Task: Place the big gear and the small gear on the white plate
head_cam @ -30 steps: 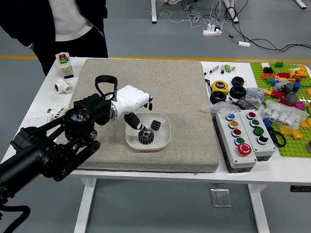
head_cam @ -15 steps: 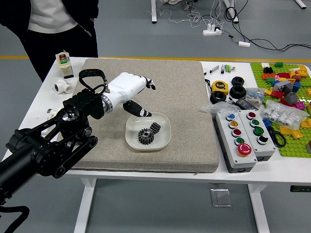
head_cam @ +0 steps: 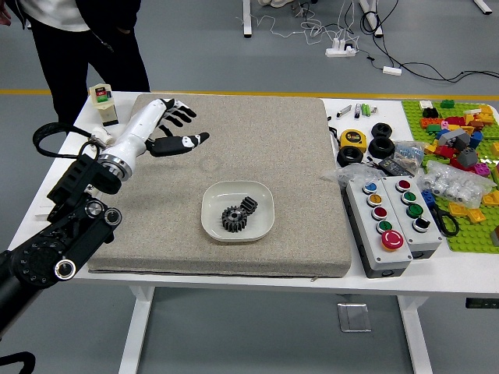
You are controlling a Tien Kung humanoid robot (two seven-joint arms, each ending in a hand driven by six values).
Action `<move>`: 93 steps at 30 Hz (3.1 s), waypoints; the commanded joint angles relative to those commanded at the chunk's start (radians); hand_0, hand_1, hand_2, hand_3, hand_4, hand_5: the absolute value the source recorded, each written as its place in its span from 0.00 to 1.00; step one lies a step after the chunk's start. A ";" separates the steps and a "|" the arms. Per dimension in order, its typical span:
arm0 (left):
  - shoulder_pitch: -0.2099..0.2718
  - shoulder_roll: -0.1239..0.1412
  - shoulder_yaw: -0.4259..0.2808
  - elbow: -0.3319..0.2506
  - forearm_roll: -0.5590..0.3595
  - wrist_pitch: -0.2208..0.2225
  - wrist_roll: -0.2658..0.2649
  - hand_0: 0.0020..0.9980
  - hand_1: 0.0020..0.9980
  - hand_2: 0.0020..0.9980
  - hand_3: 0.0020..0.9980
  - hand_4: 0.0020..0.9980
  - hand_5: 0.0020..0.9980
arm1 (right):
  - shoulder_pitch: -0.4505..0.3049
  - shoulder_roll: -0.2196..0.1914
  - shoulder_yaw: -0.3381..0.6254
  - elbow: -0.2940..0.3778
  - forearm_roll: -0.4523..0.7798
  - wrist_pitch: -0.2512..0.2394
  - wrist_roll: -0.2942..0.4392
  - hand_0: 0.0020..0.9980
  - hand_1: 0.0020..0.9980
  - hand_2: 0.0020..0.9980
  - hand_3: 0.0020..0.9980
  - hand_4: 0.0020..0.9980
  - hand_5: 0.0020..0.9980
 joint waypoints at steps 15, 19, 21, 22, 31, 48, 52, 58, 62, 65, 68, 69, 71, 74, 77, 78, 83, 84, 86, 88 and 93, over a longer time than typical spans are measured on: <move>0.163 0.048 -0.170 -0.058 -0.615 -0.090 -0.050 0.42 0.60 0.68 0.65 0.87 0.54 | -0.007 0.006 -0.001 0.000 -0.002 -0.006 0.000 0.67 0.71 0.78 0.66 0.84 0.74; 0.205 0.036 -0.216 -0.074 -0.695 -0.123 -0.055 0.43 0.62 0.69 0.66 0.89 0.57 | -0.010 0.008 -0.004 0.000 0.003 -0.008 0.001 0.67 0.71 0.78 0.66 0.84 0.74; 0.229 0.028 -0.246 -0.082 -0.697 -0.148 -0.057 0.43 0.62 0.69 0.66 0.89 0.57 | -0.012 0.009 -0.007 0.000 0.007 -0.009 0.001 0.67 0.71 0.78 0.66 0.84 0.74; 0.235 0.026 -0.253 -0.085 -0.697 -0.153 -0.059 0.43 0.62 0.69 0.66 0.89 0.57 | -0.012 0.010 -0.007 0.001 0.008 -0.010 0.001 0.67 0.71 0.78 0.66 0.84 0.74; 0.285 0.021 -0.294 -0.095 -0.682 -0.174 -0.056 0.43 0.62 0.69 0.67 0.88 0.57 | -0.018 0.013 -0.016 0.000 0.016 -0.013 0.003 0.67 0.71 0.78 0.66 0.84 0.74; 0.301 0.023 -0.324 -0.102 -0.669 -0.181 -0.063 0.44 0.62 0.70 0.68 0.90 0.59 | -0.017 0.010 -0.013 0.000 0.022 -0.014 0.009 0.67 0.71 0.78 0.66 0.84 0.74; 0.300 0.022 -0.328 -0.100 -0.668 -0.177 -0.072 0.45 0.63 0.70 0.69 0.90 0.61 | -0.015 0.009 -0.012 0.000 0.025 -0.015 0.011 0.67 0.71 0.78 0.66 0.84 0.74; 0.295 0.018 -0.323 -0.087 -0.686 -0.127 -0.111 0.63 0.84 0.87 0.79 0.92 0.66 | -0.018 0.012 -0.026 -0.001 0.045 -0.018 0.013 0.67 0.71 0.78 0.65 0.84 0.74; 0.299 0.024 -0.332 -0.093 -0.698 -0.133 -0.144 0.73 0.94 0.98 0.85 0.95 0.78 | -0.009 0.010 -0.044 0.000 0.042 -0.020 0.022 0.67 0.71 0.78 0.65 0.83 0.74; 0.307 0.029 -0.351 -0.097 -0.701 -0.146 -0.155 0.73 0.94 0.98 0.85 0.95 0.78 | -0.001 0.008 -0.057 0.002 0.049 -0.021 0.025 0.67 0.71 0.78 0.65 0.83 0.74; 0.342 0.027 -0.416 -0.118 -0.696 -0.164 -0.180 0.76 0.98 1.00 0.88 0.96 0.86 | 0.022 -0.005 -0.081 0.006 0.056 -0.022 0.029 0.67 0.71 0.78 0.64 0.83 0.74; 0.356 0.025 -0.440 -0.127 -0.695 -0.170 -0.191 0.76 0.98 1.00 0.88 0.96 0.86 | 0.027 -0.010 -0.084 0.007 0.055 -0.022 0.031 0.67 0.71 0.78 0.64 0.83 0.74; 0.376 0.024 -0.475 -0.140 -0.693 -0.179 -0.204 0.76 0.98 1.00 0.88 0.96 0.86 | 0.032 -0.015 -0.085 0.008 0.050 -0.022 0.032 0.67 0.71 0.78 0.64 0.83 0.74; 0.409 0.023 -0.521 -0.161 -0.687 -0.192 -0.218 0.76 0.98 1.00 0.88 0.97 0.88 | 0.037 -0.020 -0.083 0.007 0.034 -0.022 0.032 0.67 0.71 0.78 0.65 0.83 0.74; 0.427 0.022 -0.539 -0.170 -0.684 -0.196 -0.223 0.76 0.98 1.00 0.88 0.97 0.88 | 0.038 -0.021 -0.078 0.007 0.027 -0.022 0.033 0.67 0.71 0.78 0.65 0.83 0.74; 0.428 0.022 -0.541 -0.171 -0.684 -0.197 -0.223 0.76 0.98 1.00 0.88 0.97 0.88 | 0.038 -0.021 -0.078 0.007 0.026 -0.022 0.033 0.67 0.71 0.78 0.65 0.83 0.74; 0.441 0.025 -0.564 -0.176 -0.684 -0.195 -0.228 0.76 0.98 1.00 0.89 0.97 0.89 | 0.039 -0.022 -0.088 0.008 0.030 -0.023 0.034 0.67 0.71 0.78 0.64 0.83 0.74; 0.441 0.027 -0.566 -0.177 -0.685 -0.194 -0.229 0.76 0.98 1.00 0.89 0.97 0.89 | 0.040 -0.022 -0.090 0.008 0.032 -0.023 0.035 0.67 0.71 0.78 0.64 0.83 0.74; 0.440 0.030 -0.570 -0.180 -0.685 -0.193 -0.230 0.76 0.98 1.00 0.89 0.97 0.89 | 0.040 -0.022 -0.094 0.008 0.034 -0.024 0.035 0.66 0.70 0.78 0.64 0.83 0.74; 0.439 0.032 -0.573 -0.182 -0.686 -0.192 -0.231 0.76 0.98 1.00 0.89 0.97 0.89 | 0.041 -0.023 -0.098 0.008 0.037 -0.024 0.035 0.66 0.70 0.78 0.64 0.83 0.74; 0.445 0.034 -0.585 -0.184 -0.686 -0.190 -0.231 0.76 0.98 1.00 0.89 0.97 0.90 | 0.042 -0.024 -0.101 0.008 0.037 -0.024 0.036 0.66 0.70 0.78 0.64 0.82 0.74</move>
